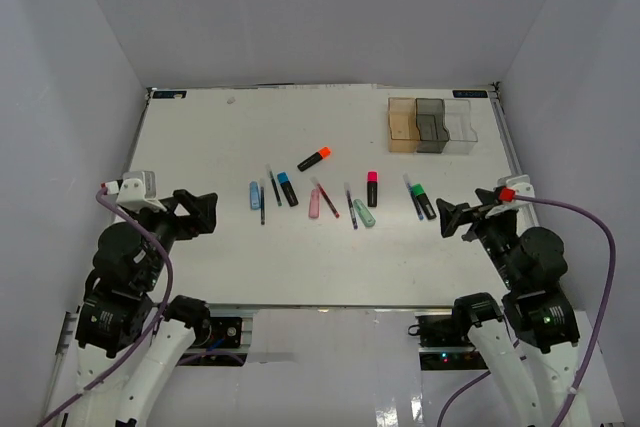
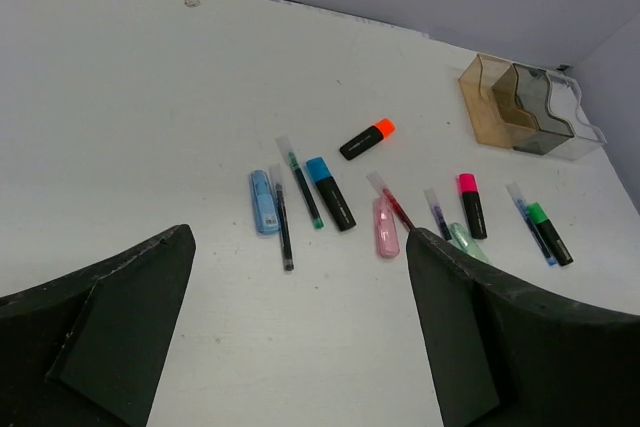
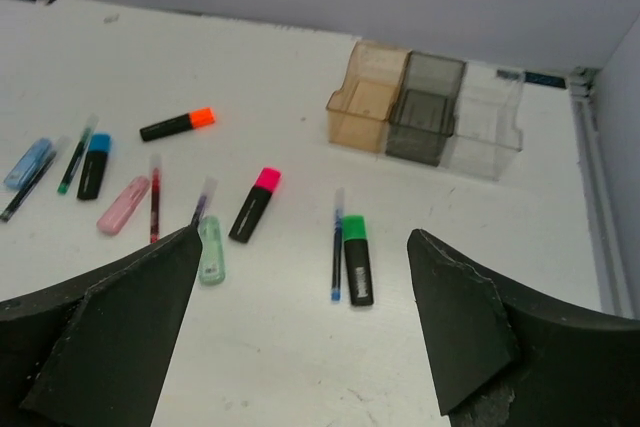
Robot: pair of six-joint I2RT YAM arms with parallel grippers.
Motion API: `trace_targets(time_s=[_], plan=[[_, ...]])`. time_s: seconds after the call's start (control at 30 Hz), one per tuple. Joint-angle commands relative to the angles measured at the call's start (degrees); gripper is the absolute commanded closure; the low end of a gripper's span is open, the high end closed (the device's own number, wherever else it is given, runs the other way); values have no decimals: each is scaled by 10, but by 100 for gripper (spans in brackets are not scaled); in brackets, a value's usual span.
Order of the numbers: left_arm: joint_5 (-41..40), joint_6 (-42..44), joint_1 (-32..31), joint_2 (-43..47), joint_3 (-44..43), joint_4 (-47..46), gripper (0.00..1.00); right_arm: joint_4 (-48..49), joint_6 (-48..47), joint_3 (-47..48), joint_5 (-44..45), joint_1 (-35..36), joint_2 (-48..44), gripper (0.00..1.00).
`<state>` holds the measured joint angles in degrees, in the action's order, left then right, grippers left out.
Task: Sort the stationery into containers
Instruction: Pick up the pen from the center of the board.
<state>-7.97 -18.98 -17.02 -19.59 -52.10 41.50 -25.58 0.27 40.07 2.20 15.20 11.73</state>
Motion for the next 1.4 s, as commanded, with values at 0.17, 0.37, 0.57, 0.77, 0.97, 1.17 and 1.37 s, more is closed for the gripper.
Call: trace_targets(time_s=[0.17, 0.37, 0.57, 0.77, 0.97, 1.17, 1.37], plan=[[29, -27, -1, -108, 31, -70, 2, -2, 83, 26, -3, 4, 150, 10], [51, -28, -1, -253, -4, -149, 2, -17, 100, 82, 88, 4, 324, 10], [53, -8, 0, -364, -42, -219, 2, 1, 116, 122, 120, -9, 503, 10], [74, 21, 20, -387, 25, -284, 2, 69, 106, 107, 103, -26, 618, 6], [62, 16, 23, -353, 59, -285, 2, 129, 84, 77, 59, -41, 666, 18], [51, 18, 23, -353, 57, -280, 2, 146, 75, 76, 55, -51, 718, 29], [45, 18, 23, -355, 57, -275, 2, 164, 81, 69, 52, -55, 755, 40]])
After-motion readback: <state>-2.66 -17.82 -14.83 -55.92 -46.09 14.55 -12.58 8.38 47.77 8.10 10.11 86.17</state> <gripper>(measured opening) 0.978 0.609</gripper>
